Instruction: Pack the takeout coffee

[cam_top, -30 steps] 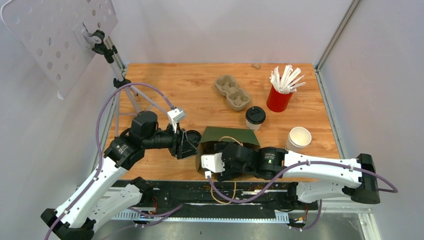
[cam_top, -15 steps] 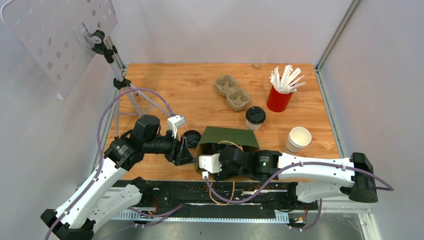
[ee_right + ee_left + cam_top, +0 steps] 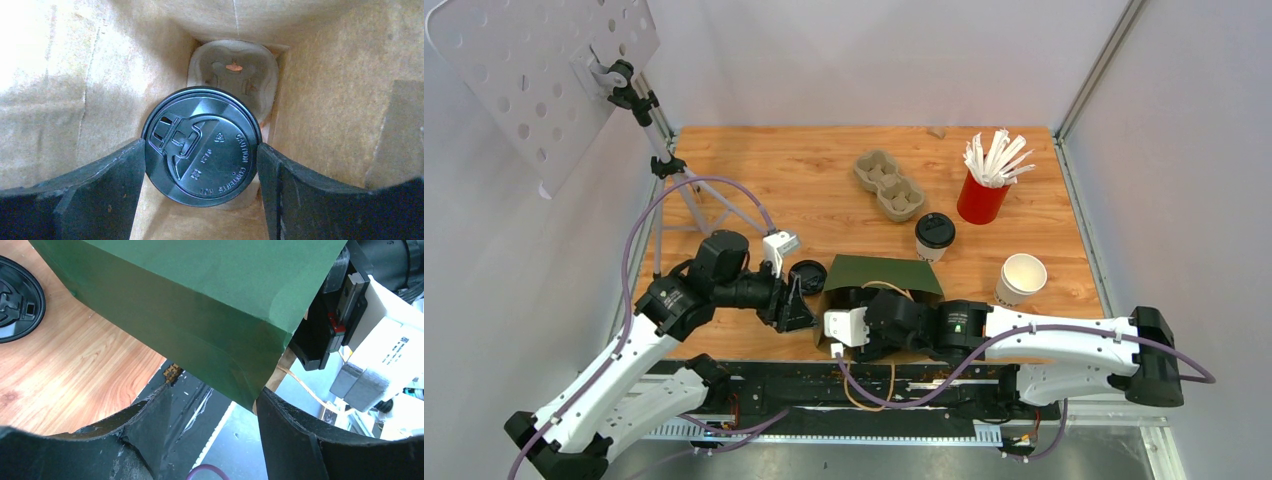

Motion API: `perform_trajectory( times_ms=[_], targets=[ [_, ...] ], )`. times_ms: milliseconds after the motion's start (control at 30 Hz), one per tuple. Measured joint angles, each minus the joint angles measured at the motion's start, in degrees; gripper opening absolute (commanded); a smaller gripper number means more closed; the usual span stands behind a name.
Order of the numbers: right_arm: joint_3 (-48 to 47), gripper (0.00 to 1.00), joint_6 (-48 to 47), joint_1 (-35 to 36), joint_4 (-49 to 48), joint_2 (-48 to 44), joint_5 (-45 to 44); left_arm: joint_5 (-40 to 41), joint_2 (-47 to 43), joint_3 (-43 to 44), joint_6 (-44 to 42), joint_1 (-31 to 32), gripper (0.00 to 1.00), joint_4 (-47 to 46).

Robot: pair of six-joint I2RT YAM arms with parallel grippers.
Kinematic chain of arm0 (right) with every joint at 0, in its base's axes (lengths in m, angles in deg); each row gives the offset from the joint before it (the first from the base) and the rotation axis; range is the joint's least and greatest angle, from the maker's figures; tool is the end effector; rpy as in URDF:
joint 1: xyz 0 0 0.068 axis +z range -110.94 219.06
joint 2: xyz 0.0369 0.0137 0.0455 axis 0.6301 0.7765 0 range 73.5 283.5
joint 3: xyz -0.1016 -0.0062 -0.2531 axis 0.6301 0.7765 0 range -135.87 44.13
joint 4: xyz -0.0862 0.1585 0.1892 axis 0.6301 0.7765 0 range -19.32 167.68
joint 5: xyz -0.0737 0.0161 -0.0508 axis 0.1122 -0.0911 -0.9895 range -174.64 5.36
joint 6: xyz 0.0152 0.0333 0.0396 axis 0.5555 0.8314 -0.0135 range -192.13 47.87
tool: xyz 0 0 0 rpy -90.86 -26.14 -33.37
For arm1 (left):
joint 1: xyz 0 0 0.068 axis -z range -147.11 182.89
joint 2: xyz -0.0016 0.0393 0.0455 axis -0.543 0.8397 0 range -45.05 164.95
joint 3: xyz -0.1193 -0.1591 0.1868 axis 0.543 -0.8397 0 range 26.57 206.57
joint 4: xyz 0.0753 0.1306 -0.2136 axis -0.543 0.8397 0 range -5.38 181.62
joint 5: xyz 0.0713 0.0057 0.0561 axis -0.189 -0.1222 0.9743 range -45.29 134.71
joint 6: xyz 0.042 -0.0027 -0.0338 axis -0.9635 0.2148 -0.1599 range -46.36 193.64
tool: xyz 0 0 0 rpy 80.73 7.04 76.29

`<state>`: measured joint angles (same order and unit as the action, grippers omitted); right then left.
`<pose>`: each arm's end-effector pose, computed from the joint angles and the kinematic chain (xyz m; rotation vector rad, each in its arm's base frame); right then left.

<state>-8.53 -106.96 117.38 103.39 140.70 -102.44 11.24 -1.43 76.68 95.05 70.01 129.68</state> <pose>0.0600 0.2359 0.2743 -1.8745 1.4092 -0.0012 0.1049 -0.1042 0.3182 0.6630 2.2977 -1.1781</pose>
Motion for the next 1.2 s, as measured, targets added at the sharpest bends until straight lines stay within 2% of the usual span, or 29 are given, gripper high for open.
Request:
perform_trajectory(
  times_ms=[133, 267, 733, 1100, 1200],
  targets=[
    [0.00, 0.54, 0.02, 0.00, 0.00, -0.33, 0.57, 0.92, 0.46, 0.00, 0.59, 0.52, 0.64, -1.25],
    [0.02, 0.54, 0.02, 0.00, -0.15, -1.07, 1.33, 1.11, 1.01, 0.00, 1.07, 1.22, 0.63, -2.71],
    [1.05, 0.53, 0.17, 0.00, -2.56, -1.68, 1.84, 4.22, 3.43, 3.15, 1.16, 4.15, 0.70, -2.12],
    [2.54, 0.53, -0.22, 0.00, -4.63, -1.86, 1.81, 6.88, 3.76, 3.65, -0.26, 4.15, 0.61, 0.13],
    [2.60, 0.53, -0.35, 0.00, -4.72, -2.19, 1.79, 6.86, 3.76, 3.65, -0.26, 4.17, 0.61, -0.04]
  ],
)
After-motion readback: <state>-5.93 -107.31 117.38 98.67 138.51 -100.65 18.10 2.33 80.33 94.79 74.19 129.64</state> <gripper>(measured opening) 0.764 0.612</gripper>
